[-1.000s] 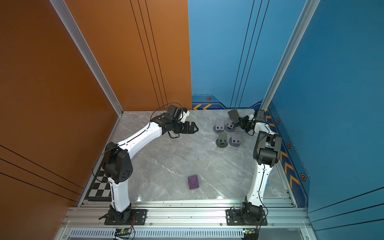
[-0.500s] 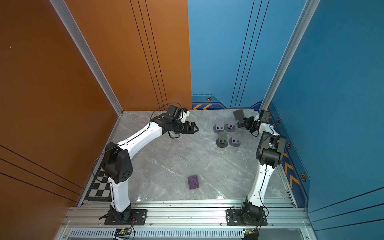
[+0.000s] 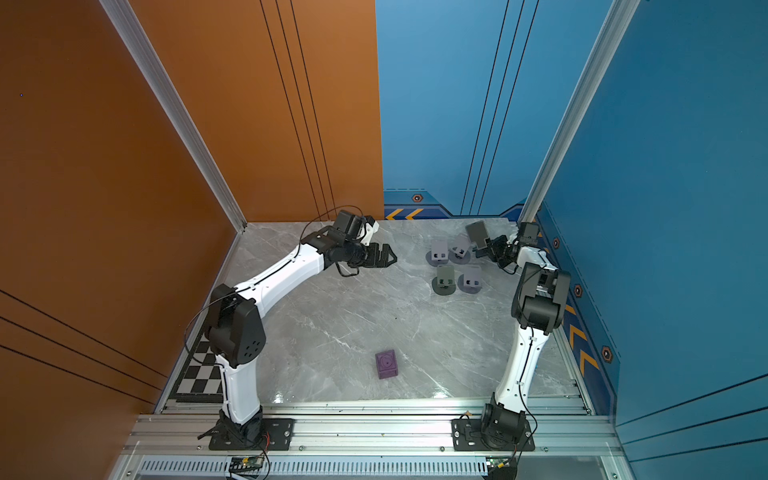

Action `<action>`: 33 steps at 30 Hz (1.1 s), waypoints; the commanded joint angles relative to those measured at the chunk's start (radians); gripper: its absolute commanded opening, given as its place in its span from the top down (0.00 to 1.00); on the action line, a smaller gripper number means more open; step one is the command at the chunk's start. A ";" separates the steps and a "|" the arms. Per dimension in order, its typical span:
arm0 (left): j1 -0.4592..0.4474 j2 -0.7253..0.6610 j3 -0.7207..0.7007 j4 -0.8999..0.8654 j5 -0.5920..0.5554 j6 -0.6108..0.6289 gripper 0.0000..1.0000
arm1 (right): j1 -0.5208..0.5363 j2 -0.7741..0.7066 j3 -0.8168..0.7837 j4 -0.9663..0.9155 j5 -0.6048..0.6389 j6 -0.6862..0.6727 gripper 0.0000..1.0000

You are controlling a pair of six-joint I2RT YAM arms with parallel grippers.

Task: Open the phone stand
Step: Place the phone stand at the center of the board.

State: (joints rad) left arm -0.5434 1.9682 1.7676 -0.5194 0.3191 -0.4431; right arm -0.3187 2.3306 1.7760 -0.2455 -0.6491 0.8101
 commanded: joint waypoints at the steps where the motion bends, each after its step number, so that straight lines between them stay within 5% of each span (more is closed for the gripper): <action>1: 0.005 0.016 -0.004 -0.006 0.025 -0.006 0.02 | 0.011 0.013 0.014 -0.108 0.045 -0.028 0.88; 18: 0.003 0.009 -0.012 -0.006 0.032 -0.005 0.02 | 0.011 -0.101 -0.035 -0.247 0.235 -0.135 0.60; 33: -0.005 -0.011 -0.032 -0.005 0.028 -0.002 0.02 | 0.018 -0.194 -0.099 -0.286 0.280 -0.176 0.56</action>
State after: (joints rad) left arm -0.5438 1.9682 1.7512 -0.5190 0.3264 -0.4431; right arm -0.3077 2.2089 1.6897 -0.4835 -0.4095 0.6685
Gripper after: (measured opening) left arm 0.983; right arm 0.435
